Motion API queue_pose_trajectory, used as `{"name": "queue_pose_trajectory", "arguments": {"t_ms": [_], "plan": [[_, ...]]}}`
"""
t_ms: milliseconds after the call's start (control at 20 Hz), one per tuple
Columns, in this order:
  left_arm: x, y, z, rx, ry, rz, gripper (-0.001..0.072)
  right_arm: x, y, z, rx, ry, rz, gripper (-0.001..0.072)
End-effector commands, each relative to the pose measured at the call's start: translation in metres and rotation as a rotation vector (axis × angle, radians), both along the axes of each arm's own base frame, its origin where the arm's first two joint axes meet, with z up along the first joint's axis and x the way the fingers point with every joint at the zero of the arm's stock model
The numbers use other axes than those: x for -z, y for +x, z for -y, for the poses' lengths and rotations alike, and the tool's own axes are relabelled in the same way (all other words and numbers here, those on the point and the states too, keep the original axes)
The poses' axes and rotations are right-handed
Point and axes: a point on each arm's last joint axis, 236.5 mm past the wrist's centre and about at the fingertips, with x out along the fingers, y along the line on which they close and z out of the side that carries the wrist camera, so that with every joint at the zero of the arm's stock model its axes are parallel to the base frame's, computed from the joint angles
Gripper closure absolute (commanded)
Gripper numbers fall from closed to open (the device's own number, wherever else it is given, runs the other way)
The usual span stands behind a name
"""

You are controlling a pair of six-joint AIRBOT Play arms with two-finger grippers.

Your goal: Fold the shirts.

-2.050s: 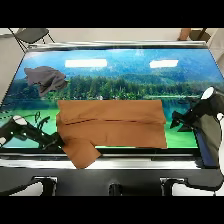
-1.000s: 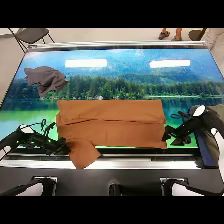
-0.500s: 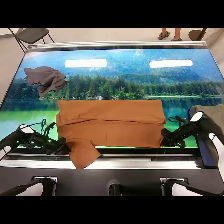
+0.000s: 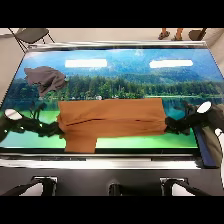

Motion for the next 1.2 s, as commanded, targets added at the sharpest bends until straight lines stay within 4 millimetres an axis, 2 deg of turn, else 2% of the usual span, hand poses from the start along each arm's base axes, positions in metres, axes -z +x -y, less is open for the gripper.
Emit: {"name": "queue_pose_trajectory", "arguments": {"t_ms": [0,150,300,400,500,600,750,850,900,950,1000,1050,1150], "plan": [[-0.050,0.047,-0.006,0.002,0.022,0.139,0.0672,-0.036,0.055,-0.001,-0.001,-0.058,0.175,0.0670],[-0.064,0.090,-0.013,-0.005,0.031,0.184,0.0672,-0.045,0.099,0.001,0.015,-0.110,0.240,0.0670],[-0.056,0.128,-0.019,-0.016,0.025,0.171,0.0672,-0.038,0.131,-0.004,0.012,-0.102,0.248,0.0670],[-0.042,0.145,-0.017,-0.001,0.011,0.134,0.0672,-0.027,0.149,-0.004,0.054,-0.095,0.253,0.0669],[-0.021,0.152,-0.017,0.006,-0.005,0.065,0.0671,-0.018,0.165,-0.008,0.099,-0.060,0.272,0.0668],[0.000,0.150,-0.016,0.011,-0.017,0.010,0.0671,-0.008,0.173,-0.017,0.133,-0.004,0.270,0.0667],[0.022,0.144,-0.014,0.022,-0.028,-0.054,0.0671,0.015,0.167,-0.020,0.130,0.009,0.207,0.0666],[0.030,0.143,-0.016,0.005,-0.021,-0.085,0.0670,0.020,0.166,-0.020,0.131,0.010,0.198,0.0658],[0.031,0.142,-0.015,0.004,-0.028,-0.092,0.0643,0.017,0.168,-0.020,0.136,0.014,0.210,0.0546],[0.031,0.140,-0.014,0.008,-0.031,-0.097,0.0457,0.012,0.170,-0.020,0.133,0.013,0.224,0.0341],[0.029,0.138,-0.015,0.014,-0.033,-0.104,0.0249,0.001,0.172,-0.020,0.092,0.002,0.254,0.0169],[0.025,0.136,-0.016,0.022,-0.037,-0.111,0.0184,-0.009,0.172,-0.018,0.045,-0.019,0.281,0.0125],[0.013,0.135,-0.021,0.034,-0.043,-0.112,0.0185,-0.022,0.168,0.003,-0.006,-0.104,0.292,0.0028]]}}
